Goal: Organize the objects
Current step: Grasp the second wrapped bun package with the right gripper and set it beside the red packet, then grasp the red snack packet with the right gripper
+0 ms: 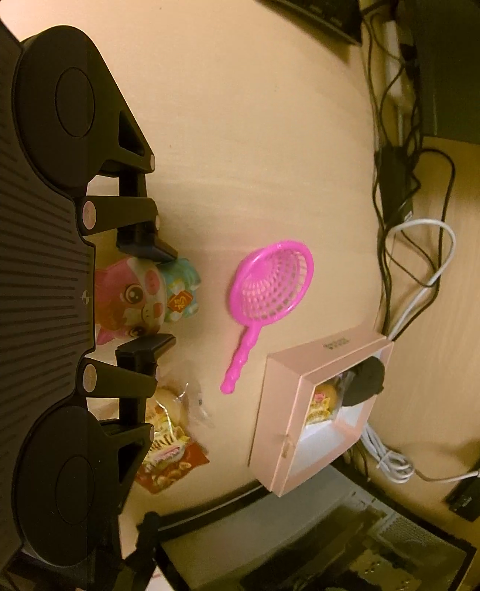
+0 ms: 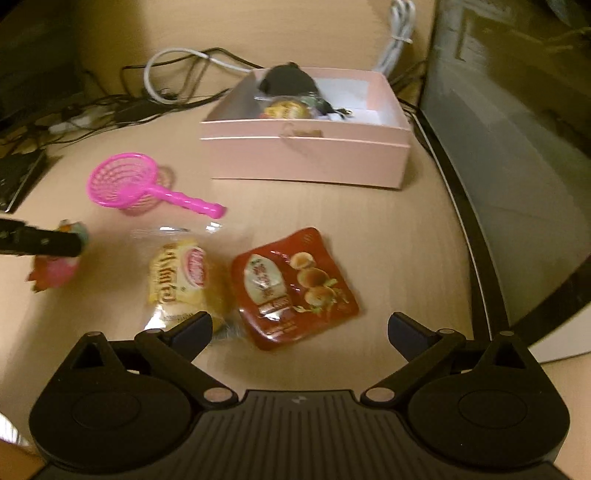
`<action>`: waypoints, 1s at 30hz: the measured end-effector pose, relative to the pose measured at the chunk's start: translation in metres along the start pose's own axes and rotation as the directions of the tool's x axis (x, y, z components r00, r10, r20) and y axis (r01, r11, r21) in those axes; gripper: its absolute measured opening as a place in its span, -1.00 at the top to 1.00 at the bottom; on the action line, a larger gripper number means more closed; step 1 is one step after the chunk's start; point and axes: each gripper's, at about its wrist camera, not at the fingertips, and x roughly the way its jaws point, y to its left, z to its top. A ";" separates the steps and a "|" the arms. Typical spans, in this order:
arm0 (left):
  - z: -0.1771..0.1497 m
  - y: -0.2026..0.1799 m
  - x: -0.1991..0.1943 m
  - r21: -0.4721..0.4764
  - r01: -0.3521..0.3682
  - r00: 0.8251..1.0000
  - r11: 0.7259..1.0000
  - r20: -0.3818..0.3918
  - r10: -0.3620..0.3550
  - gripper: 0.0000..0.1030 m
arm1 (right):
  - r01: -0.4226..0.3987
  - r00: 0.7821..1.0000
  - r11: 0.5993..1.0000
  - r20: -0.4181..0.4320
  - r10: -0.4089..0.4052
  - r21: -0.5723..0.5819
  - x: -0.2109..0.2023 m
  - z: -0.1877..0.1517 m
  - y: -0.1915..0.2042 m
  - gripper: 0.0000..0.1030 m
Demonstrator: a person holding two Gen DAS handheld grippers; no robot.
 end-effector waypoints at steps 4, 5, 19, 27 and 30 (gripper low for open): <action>-0.002 -0.001 -0.006 0.014 -0.007 1.000 1.000 0.008 0.006 0.09 | 0.048 0.999 0.999 0.026 -0.048 -0.007 0.003 0.000 0.000 -0.96; -0.003 0.000 -0.007 0.016 -0.007 1.000 1.000 0.009 0.007 0.09 | 0.057 0.998 0.998 0.030 -0.056 -0.012 0.005 0.001 0.001 -0.96; -0.006 0.012 -0.011 -0.013 -0.024 1.000 1.000 0.010 0.024 0.09 | -0.015 0.998 0.987 0.056 0.025 -0.161 0.007 0.012 0.046 -0.96; -0.008 0.017 -0.010 -0.022 -0.023 1.000 0.999 -0.003 0.023 0.09 | 0.110 0.994 0.988 0.023 -0.109 -0.104 0.023 0.010 0.017 -0.96; -0.009 0.015 -0.008 -0.019 -0.020 1.000 1.000 -0.009 0.020 0.09 | 0.173 0.985 0.979 0.023 -0.171 -0.108 0.026 0.006 0.007 -0.97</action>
